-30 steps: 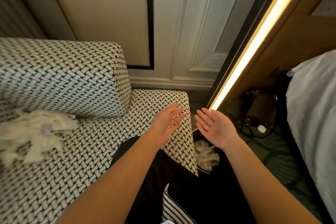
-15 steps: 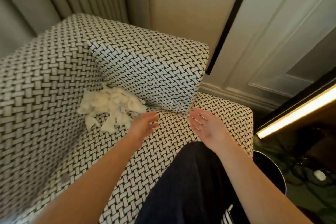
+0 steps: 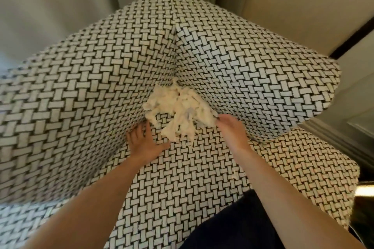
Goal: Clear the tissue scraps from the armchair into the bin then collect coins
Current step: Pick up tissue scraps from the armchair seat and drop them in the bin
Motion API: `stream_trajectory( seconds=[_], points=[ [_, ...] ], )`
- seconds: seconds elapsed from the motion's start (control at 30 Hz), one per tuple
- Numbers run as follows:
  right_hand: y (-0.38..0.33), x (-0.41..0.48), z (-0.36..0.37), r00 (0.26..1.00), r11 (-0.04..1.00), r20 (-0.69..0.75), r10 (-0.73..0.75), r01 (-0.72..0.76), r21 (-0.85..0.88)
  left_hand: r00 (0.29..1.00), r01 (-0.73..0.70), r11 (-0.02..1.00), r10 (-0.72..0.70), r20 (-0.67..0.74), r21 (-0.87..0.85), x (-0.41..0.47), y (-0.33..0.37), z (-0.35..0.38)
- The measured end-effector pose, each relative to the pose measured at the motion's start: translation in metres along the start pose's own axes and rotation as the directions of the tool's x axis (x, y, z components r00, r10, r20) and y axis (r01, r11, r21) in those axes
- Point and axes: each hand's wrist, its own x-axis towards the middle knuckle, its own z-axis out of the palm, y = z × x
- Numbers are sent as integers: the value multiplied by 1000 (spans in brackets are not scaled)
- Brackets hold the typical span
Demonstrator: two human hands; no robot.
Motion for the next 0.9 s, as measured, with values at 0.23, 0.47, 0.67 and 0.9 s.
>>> stream_trajectory(
  seconds=[0.23,0.47,0.67,0.9],
  points=[
    [-30,51,23,981,958,191,-34,86,-274,995,0,998,5,97,-57,12,-4,12],
    [-28,99,78,957,942,284,65,35,-334,988,7,998,2,154,-62,18,-5,12],
    [-3,126,107,991,875,80,106,-55,-481,992,1,999,5,126,-45,18,-5,16],
    [-17,94,96,989,985,-65,-133,125,-119,994,-1,998,8,113,-59,18,-6,19]
  ],
)
